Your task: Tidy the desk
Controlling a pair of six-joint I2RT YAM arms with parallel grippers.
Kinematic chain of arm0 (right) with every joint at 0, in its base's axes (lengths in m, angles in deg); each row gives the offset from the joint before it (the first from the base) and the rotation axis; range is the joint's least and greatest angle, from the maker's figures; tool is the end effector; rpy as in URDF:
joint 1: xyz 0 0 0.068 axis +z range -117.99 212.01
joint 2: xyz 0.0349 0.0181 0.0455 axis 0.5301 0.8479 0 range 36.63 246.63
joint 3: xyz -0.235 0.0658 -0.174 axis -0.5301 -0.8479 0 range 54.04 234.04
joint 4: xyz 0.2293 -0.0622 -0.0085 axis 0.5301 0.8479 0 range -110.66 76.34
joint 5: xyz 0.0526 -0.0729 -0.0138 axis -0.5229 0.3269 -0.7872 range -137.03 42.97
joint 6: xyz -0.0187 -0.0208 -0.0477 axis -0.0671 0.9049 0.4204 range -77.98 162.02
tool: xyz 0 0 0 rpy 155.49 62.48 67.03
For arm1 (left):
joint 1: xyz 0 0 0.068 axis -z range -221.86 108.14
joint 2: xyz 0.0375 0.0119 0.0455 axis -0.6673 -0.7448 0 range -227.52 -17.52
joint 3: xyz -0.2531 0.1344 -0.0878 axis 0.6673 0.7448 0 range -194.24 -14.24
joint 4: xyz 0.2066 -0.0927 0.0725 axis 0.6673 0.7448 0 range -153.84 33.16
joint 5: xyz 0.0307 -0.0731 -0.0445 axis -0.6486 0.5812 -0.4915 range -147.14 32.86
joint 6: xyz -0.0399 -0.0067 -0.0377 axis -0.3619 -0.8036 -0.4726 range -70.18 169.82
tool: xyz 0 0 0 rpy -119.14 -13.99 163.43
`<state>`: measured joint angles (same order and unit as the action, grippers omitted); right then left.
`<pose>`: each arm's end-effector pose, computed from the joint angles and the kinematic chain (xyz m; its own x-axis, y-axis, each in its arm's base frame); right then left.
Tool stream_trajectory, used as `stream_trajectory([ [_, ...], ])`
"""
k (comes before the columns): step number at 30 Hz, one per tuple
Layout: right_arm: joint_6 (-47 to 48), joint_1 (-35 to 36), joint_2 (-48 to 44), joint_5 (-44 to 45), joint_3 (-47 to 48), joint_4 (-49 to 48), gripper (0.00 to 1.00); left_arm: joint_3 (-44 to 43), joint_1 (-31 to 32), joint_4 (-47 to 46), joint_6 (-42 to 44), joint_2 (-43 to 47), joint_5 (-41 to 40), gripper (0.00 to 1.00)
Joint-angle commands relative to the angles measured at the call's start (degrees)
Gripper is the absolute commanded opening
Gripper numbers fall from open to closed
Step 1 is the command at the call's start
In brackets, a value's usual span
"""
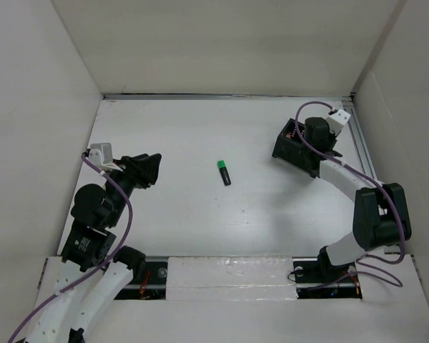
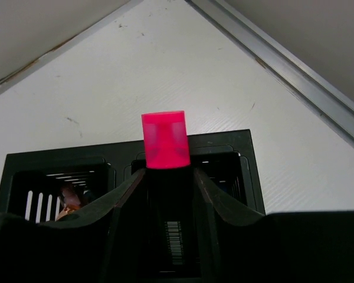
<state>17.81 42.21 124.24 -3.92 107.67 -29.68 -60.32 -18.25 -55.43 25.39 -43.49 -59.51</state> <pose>0.3150 0.0305 0.2891 -0.1819 0.2715 -0.9451 0.6086 0.7860 0.1087 0.0487 -0.0196 0.3957 0.0191 -0.4592 -0.8881 0.4074 0.8148 -0.4125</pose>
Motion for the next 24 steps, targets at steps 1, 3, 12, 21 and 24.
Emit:
stream_trajectory([
  [1,-0.4,1.1,-2.6,1.6,2.4,-0.1,0.43,0.2,-0.2,-2.3,0.9,-0.5,0.2,0.44],
  [3,-0.8,3.0,-5.5,0.7,2.1,0.7,0.48,0.2,-0.2,-2.5,0.9,-0.6,0.2,0.44],
  [12,0.5,9.9,-12.4,-11.7,0.5,0.8,0.23,0.2,-0.2,-2.4,0.8,-0.7,-0.1,0.44],
  [21,0.5,28.1,9.1,-24.4,8.8,6.7,0.23,0.3,-0.2,-2.1,0.7,-0.2,-0.7,0.44],
  [24,1.8,30.1,13.4,-25.5,10.2,6.6,0.65,0.2,-0.2,-2.1,0.9,-0.1,-0.7,0.44],
])
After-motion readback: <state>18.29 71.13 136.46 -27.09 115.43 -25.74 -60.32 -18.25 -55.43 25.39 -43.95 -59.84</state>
